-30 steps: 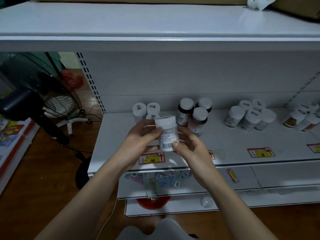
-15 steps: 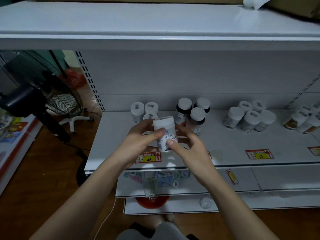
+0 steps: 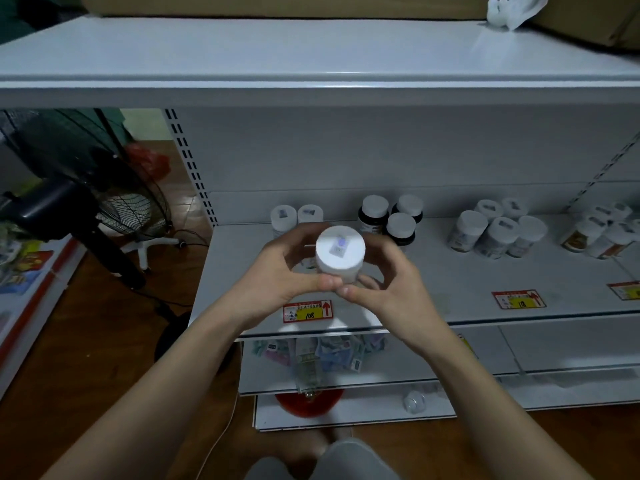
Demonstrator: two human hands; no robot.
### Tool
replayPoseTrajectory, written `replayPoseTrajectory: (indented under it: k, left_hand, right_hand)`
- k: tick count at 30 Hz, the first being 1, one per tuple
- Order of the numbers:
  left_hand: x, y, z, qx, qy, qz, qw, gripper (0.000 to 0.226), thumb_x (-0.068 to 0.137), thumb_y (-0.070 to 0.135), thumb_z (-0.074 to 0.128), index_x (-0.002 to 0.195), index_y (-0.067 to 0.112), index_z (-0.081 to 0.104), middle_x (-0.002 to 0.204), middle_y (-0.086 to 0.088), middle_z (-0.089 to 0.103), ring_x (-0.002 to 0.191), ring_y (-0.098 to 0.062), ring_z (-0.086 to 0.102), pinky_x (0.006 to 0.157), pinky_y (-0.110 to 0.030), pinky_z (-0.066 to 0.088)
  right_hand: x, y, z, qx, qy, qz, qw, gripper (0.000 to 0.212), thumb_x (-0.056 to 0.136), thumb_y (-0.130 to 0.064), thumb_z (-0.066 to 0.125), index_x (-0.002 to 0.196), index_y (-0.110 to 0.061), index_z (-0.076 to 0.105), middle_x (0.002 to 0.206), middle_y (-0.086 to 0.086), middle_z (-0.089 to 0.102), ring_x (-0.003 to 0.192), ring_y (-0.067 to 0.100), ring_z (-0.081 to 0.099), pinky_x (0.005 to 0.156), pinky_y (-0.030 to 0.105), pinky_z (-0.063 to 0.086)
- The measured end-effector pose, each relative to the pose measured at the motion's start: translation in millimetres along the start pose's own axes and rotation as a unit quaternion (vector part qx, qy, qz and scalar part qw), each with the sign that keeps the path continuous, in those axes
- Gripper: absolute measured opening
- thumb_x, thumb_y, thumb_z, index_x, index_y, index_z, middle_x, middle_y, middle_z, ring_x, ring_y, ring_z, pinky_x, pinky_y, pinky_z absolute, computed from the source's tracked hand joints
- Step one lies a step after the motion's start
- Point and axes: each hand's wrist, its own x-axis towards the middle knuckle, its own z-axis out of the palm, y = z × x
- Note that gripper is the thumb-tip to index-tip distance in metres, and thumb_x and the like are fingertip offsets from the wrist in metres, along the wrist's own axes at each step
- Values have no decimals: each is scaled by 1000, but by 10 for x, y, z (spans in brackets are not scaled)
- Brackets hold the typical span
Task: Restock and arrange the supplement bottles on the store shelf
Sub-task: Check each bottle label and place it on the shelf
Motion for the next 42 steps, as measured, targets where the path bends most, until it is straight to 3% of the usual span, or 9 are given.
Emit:
replayPoseTrajectory:
  k: [5,11,16,23,27,31,35,38,42]
  left_hand:
    - [-60,29,-37,-31,-29,38,998,70,62,-24,76,115,19,63,114,16,69,123,-6,57,95,-27,52]
    - [-107,105,-74,-48,-41,60,996,66,61,-13,78,110,30,68,119,13,67,127,-10,55,94,-25,52]
    - [-150,104,-84,-48,-51,57,996,70,66,-24,74,118,22,63,121,12,67,127,-9,54,95,-26,52]
    - [-173,91,-124,3,-40,33,999,73,74,3,80,136,29,52,135,10,62,129,-7,54,105,-23,44]
    - [-184,146,-115,0,-28,-9,1000,72,89,5,68,145,40,40,126,-4,64,112,-17,66,89,-34,58]
    - [-165,186,-119,4,-23,-45,999,57,95,20,62,144,41,42,114,-13,69,103,-26,70,85,-41,60]
    - [-124,249,-104,1,11,-88,996,37,95,33,61,131,24,58,98,-10,76,84,-25,75,69,-35,62]
    - [-98,301,-98,9,11,-127,992,37,94,44,60,112,12,68,87,-18,75,70,-29,73,66,-36,61]
    - [-61,363,-102,11,19,-164,986,47,93,50,59,104,5,68,78,-24,73,68,-35,73,60,-32,60]
  right_hand:
    - [-4,-122,44,0,9,-70,997,56,72,8,82,109,-27,56,112,-10,63,117,15,58,97,25,47]
    - [-34,-216,103,5,12,-99,995,55,73,4,82,111,-26,56,115,-3,61,116,18,58,98,25,46]
    - [-72,-222,113,17,3,-103,995,58,74,5,82,112,-30,57,118,-6,62,122,18,57,103,31,47]
    - [-108,-247,81,-4,-12,-34,999,55,78,-2,81,121,-25,58,124,-11,66,123,8,59,99,27,50]
    - [-77,-271,72,-44,-14,-15,999,54,82,-8,79,129,-20,57,117,-6,69,105,6,67,89,21,53]
    - [-40,-348,75,-14,-11,30,999,62,86,-18,73,141,-28,46,95,3,71,88,10,71,74,30,60]
    - [-1,-435,129,12,-7,57,998,48,88,-37,65,134,-28,53,79,-9,74,77,14,73,64,35,61]
    - [32,-476,197,31,14,93,995,44,90,-50,58,113,-13,67,77,5,74,64,25,70,58,36,56]
    - [83,-522,236,15,33,117,993,50,97,-52,51,94,-5,70,69,21,69,53,30,63,54,35,55]
